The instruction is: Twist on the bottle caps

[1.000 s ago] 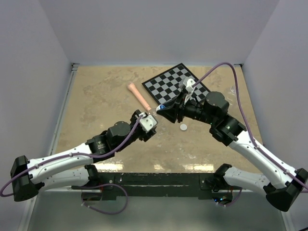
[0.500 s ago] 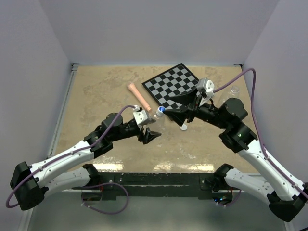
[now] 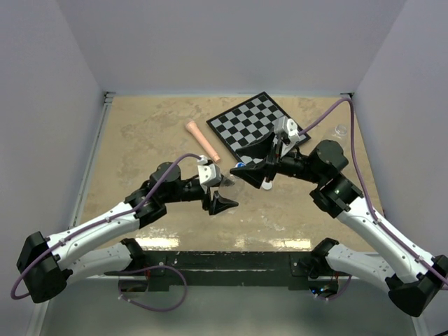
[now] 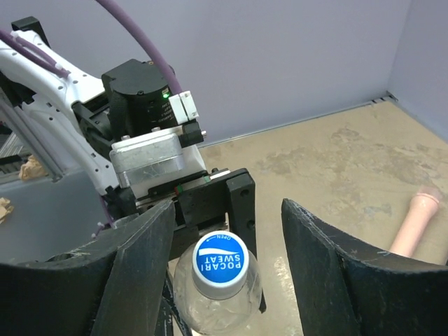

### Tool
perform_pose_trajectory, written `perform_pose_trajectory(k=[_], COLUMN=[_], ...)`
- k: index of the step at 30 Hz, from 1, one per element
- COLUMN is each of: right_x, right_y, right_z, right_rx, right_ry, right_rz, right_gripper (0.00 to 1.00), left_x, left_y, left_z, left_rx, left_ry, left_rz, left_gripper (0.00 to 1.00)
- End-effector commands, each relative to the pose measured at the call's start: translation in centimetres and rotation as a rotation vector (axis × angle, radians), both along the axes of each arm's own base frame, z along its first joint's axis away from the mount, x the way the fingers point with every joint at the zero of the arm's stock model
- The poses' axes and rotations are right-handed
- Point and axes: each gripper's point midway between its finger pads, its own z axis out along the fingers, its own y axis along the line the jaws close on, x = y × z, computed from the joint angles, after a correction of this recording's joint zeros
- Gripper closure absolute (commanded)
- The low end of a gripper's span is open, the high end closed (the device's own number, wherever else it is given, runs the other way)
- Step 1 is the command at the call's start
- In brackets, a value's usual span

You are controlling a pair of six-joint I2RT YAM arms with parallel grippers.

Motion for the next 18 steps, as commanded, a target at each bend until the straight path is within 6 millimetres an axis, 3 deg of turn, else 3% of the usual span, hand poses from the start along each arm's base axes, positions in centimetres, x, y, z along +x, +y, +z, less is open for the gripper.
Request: perform_pose_trajectory(k=[1,12,15,18], right_x=[-0.8,-0.7,-0.8,-0.7], right_y=[0.2,0.5,0.5,0.5], right_z=[0.7,-0.2,0.0,-0.1], right_rx=[0.028,0.026,0.032,0.030], right_ry=[-0.031,-0.015,-0.015,-0.015], right_rz=[0.052,0.062,0.069,0.070], right_gripper=[0.35,0.43,0.51,0.68], left_x=[0.0,-0.4,-0.5,-0.5], left_y=[-0.6,-0.6,-0.7,-0.7], left_z=[4.5,5.2,5.1,5.4], left_rx=[-0.108,-0.127,-0.126,-0.132], left_ry=[-0.075,-0.089,-0.091,-0.102], left_rz=[-0.032,-0.052,-0.060,-0.063], left_gripper=[1.00,1.00,1.00,1.00])
